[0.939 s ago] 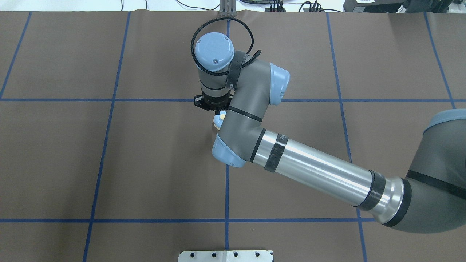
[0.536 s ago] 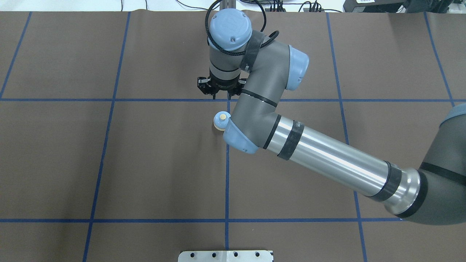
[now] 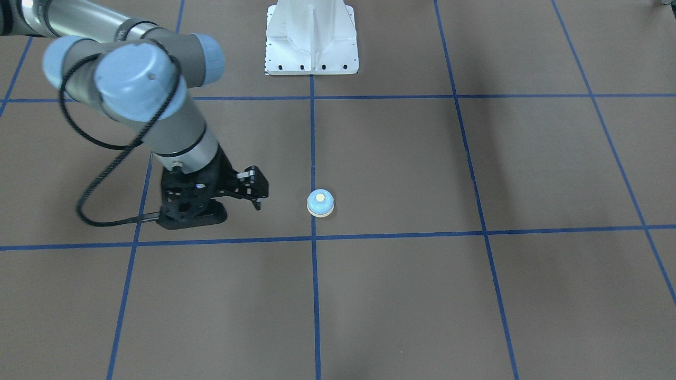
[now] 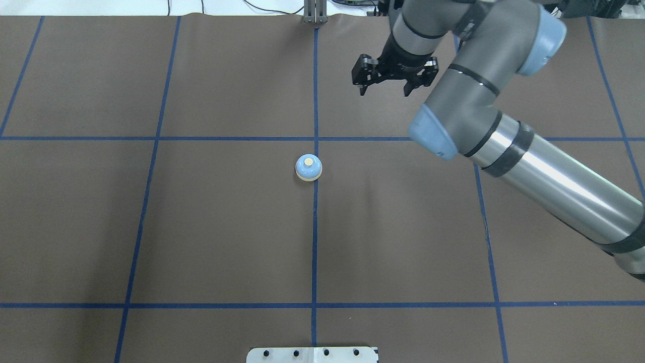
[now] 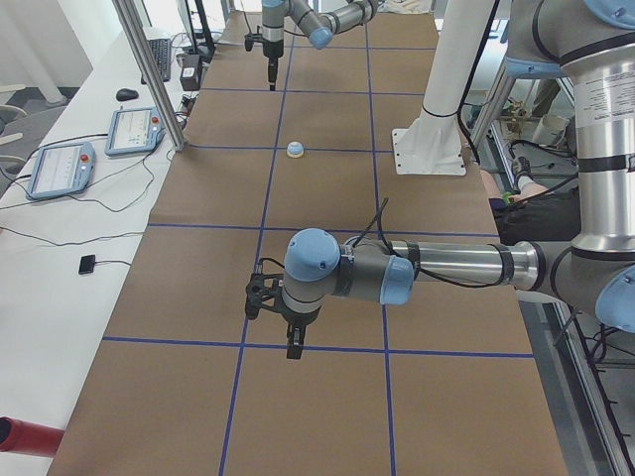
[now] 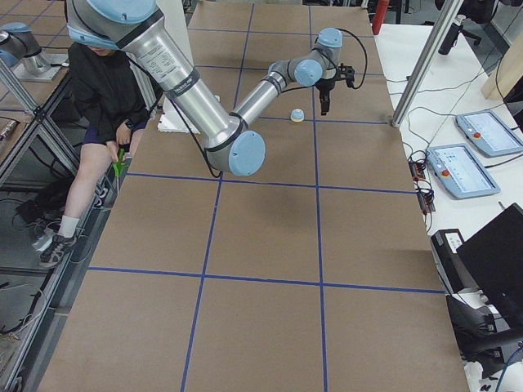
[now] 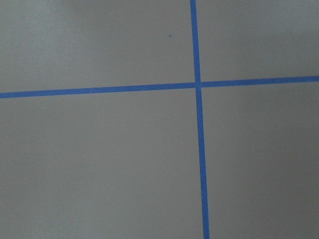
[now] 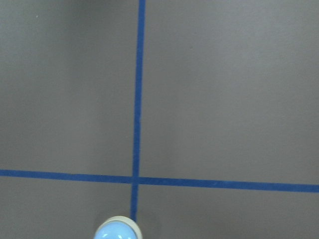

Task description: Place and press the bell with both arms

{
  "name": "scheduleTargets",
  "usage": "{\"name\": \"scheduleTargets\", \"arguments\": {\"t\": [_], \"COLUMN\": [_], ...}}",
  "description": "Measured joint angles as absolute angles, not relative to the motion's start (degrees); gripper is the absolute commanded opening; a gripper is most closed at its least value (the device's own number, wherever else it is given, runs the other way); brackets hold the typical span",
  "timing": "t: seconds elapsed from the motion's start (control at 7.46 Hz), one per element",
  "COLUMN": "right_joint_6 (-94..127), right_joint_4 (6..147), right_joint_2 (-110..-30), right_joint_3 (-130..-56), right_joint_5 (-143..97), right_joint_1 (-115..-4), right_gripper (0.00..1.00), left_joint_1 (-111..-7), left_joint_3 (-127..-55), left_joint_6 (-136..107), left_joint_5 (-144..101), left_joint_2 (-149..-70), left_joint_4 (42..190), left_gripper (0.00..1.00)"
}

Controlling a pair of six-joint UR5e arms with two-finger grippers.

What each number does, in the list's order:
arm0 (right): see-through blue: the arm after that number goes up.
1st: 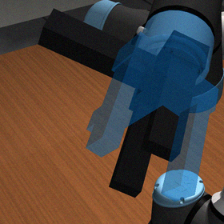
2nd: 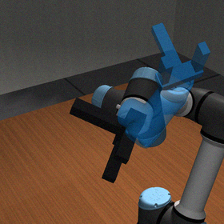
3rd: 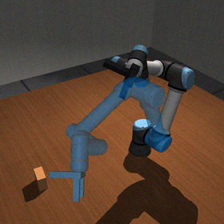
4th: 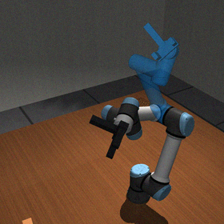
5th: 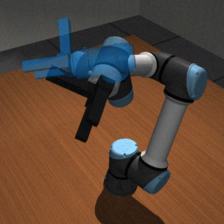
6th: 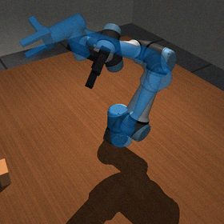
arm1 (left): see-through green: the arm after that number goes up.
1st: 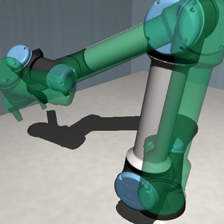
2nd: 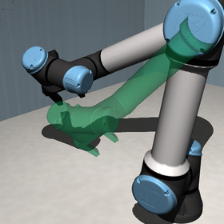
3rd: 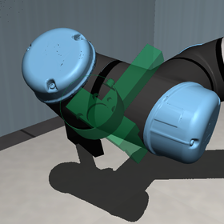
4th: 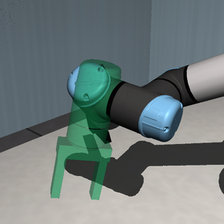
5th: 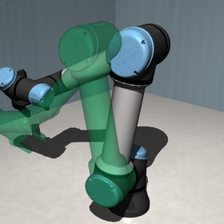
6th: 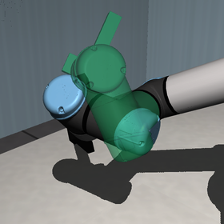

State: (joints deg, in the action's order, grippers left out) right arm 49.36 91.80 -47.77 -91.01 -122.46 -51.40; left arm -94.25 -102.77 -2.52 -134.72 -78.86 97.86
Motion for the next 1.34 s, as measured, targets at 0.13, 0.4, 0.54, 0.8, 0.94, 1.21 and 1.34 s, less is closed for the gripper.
{"name": "scheduleTargets", "arguments": {"t": [0.13, 0.4, 0.54, 0.8, 0.94, 1.21, 1.34], "right_joint_6": [42.88, 30.14, 24.30, 10.69, 4.86, -1.50, -3.43], "right_joint_4": [94.71, 97.87, 98.34, 98.56, 98.53, 98.25, 98.10], "right_joint_2": [-50.82, -57.74, -61.83, -71.25, -75.25, -82.71, -86.25], "right_joint_3": [-94.02, -98.07, -99.61, -101.84, -102.00, -102.26, -102.30], "right_joint_5": [-123.22, -127.21, -129.55, -131.65, -131.86, -132.07, -132.13], "right_joint_1": [-54.88, -62.95, -67.15, -74.46, -77.35, -82.73, -84.94], "right_gripper": [0.99, 0.99, 0.99, 0.99, 0.99, 0.99, 1.00], "left_joint_1": [-93.93, -93.19, -93.05, -93.08, -93.20, -93.34, -93.39], "left_joint_3": [-103.24, -104.35, -105.70, -107.71, -107.87, -107.66, -107.43], "left_joint_6": [-1.95, 3.41, 6.16, 8.22, 8.43, 8.53, 8.36], "left_joint_5": [-134.75, -134.38, -134.14, -133.98, -134.02, -134.19, -134.30], "left_joint_2": [-78.50, -78.85, -79.20, -79.53, -79.52, -79.12, -79.03], "left_joint_4": [97.62, 91.43, 86.79, 81.90, 81.47, 81.75, 81.90], "left_gripper": [1.00, 1.00, 1.00, 1.00, 1.00, 1.00, 1.00]}}
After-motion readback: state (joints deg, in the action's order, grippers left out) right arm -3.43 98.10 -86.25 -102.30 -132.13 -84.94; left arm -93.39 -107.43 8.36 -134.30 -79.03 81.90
